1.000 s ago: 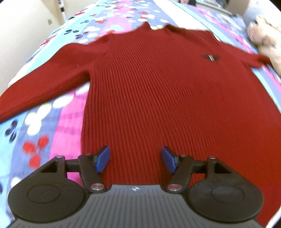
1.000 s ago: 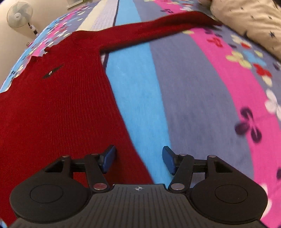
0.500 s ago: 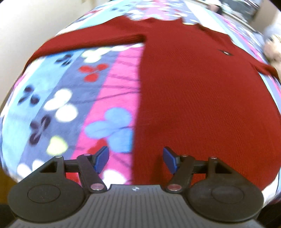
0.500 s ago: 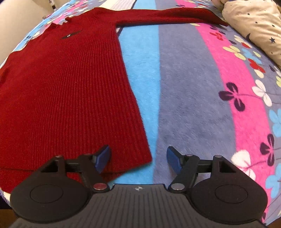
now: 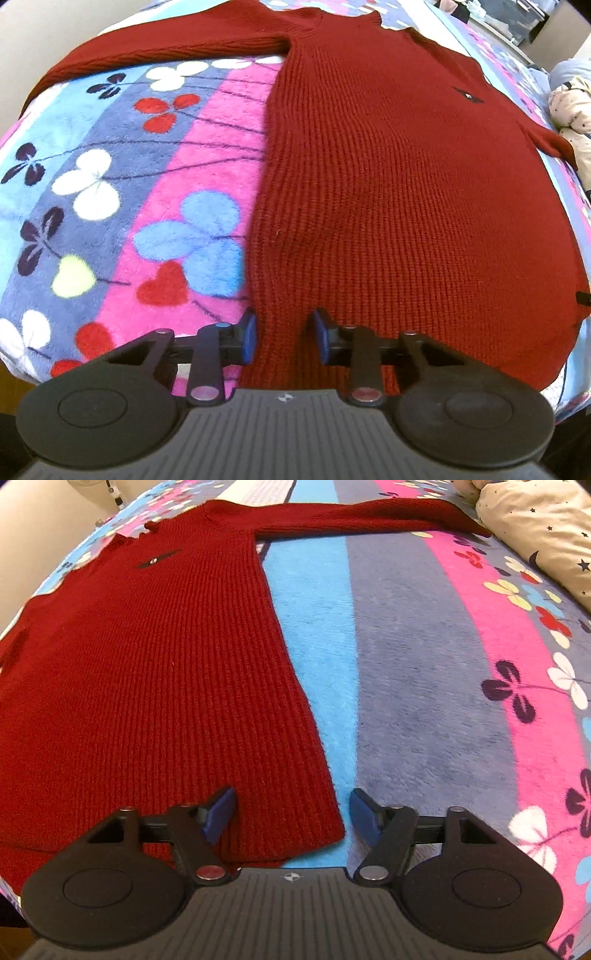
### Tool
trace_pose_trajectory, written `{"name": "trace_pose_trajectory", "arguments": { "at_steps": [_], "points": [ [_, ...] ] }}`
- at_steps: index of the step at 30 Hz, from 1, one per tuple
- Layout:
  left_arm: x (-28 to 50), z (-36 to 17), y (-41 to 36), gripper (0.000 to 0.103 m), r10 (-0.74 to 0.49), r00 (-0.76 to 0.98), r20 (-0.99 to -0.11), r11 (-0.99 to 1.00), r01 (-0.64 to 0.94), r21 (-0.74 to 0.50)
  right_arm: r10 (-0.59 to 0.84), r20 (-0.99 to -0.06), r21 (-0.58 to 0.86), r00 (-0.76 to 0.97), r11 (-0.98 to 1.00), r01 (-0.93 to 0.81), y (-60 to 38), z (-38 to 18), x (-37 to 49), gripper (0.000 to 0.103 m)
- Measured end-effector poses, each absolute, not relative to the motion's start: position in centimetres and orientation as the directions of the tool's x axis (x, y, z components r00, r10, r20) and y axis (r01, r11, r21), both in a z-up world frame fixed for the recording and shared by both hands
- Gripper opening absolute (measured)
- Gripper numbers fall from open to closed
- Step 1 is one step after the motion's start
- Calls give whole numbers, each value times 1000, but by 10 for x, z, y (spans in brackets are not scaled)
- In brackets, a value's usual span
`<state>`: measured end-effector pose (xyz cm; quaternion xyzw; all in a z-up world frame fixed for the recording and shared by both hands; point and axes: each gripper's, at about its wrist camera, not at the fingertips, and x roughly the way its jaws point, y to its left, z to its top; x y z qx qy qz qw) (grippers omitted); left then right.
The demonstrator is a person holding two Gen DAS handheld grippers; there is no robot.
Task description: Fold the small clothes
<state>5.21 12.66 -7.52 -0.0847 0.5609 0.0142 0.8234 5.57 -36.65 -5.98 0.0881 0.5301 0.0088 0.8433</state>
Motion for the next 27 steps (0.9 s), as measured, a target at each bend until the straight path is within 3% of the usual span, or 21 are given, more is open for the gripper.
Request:
{"name": "trace_pose_trajectory", "arguments": {
  "at_steps": [1,3,12,14,18,21,27],
  "points": [
    [52,-75,127,35,-75,369,-927,984,-121,-128,117,-887,167,447,983,72,-366,-59,56,51],
    [54,-77,130,36,-84,364,-928,982,-128,-140,131,-879,180,459,982,64,-366,-57,56,48],
    [57,-81,122,42,-67,356,-932,989,-102,-110,143,-879,179,454,983,37,-360,-59,57,56],
    [56,-80,122,38,-64,361,-930,990,-94,-105,154,-876,183,457,983,20,-358,-58,56,51],
    [54,-75,117,12,-62,383,-922,994,-58,-91,185,-867,207,463,978,-3,-357,-54,55,20],
    [51,-68,115,8,-69,411,-909,995,-32,-89,235,-843,260,483,966,-16,-356,-46,52,18],
    [37,-40,129,7,-129,504,-854,985,-38,-171,377,-700,462,607,887,-17,-370,-10,33,16]
  ]
}}
